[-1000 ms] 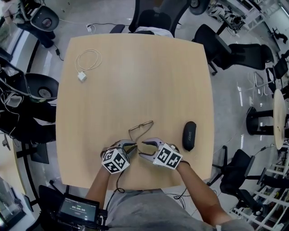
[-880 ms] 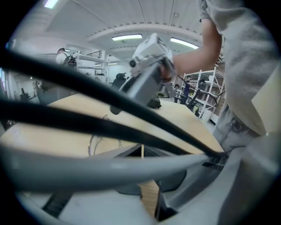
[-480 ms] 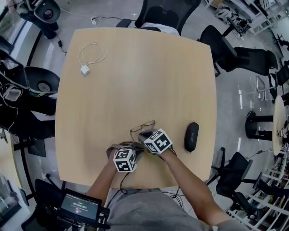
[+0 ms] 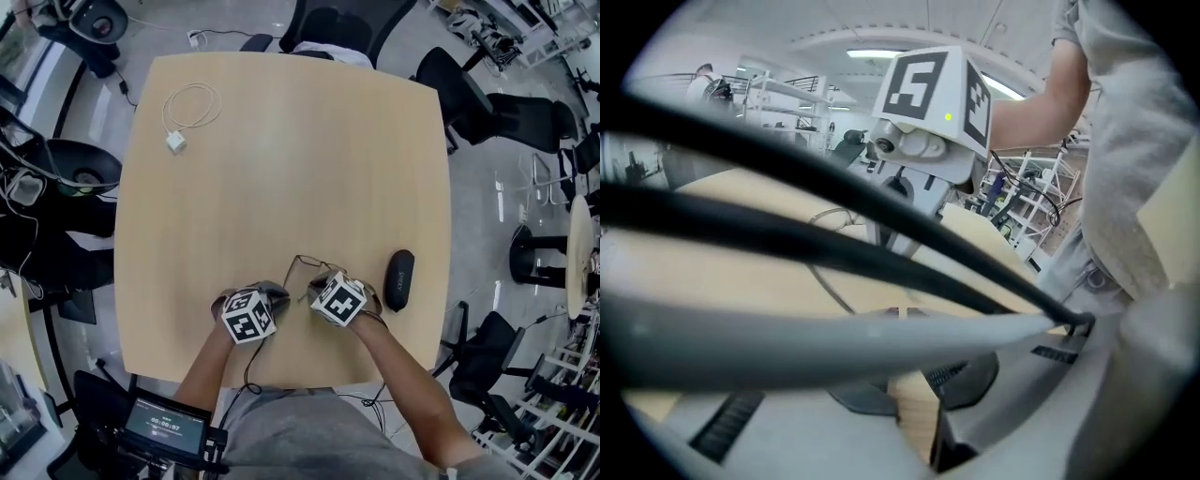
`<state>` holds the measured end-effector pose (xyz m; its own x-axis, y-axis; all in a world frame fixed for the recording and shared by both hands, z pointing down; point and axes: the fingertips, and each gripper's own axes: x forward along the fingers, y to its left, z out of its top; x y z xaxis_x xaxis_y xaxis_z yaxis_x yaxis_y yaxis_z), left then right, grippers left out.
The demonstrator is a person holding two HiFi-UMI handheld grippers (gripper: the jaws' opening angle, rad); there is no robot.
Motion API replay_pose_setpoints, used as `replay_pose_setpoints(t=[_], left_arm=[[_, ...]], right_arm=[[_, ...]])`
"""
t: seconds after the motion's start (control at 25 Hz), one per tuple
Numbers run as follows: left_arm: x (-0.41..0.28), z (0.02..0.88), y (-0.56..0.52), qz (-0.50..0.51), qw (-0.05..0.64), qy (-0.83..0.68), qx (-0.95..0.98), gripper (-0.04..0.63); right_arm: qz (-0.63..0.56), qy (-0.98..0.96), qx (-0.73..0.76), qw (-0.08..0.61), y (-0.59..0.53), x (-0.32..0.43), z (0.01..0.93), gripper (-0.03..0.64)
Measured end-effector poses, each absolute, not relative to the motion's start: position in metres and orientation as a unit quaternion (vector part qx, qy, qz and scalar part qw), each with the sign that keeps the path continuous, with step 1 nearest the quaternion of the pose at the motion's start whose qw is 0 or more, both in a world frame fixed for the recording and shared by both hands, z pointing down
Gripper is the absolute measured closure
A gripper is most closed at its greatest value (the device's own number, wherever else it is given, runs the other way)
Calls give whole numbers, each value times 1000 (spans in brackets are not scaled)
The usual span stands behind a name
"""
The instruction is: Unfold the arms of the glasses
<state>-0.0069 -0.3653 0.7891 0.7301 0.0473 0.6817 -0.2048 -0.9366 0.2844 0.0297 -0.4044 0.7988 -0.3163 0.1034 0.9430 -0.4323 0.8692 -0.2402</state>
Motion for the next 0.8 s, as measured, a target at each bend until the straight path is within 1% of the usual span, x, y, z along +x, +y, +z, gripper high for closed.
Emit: replay_pose_setpoints(t=[0.12, 0.28, 0.48, 0.8], left_arm=[[-8, 784, -370, 356, 197, -46, 912, 586], [-8, 777, -376, 370, 186, -34, 910, 586], [-1, 791, -374, 397, 209, 4, 894, 586], [1, 795, -380, 390, 260, -46, 882, 588]], right_arm=[[200, -778, 98, 587, -404, 31, 800, 589], [169, -792, 96, 579, -407, 15, 795, 591], [143, -793, 80, 587, -390, 1, 799, 589], [102, -781, 39, 615, -346, 17, 801, 589]])
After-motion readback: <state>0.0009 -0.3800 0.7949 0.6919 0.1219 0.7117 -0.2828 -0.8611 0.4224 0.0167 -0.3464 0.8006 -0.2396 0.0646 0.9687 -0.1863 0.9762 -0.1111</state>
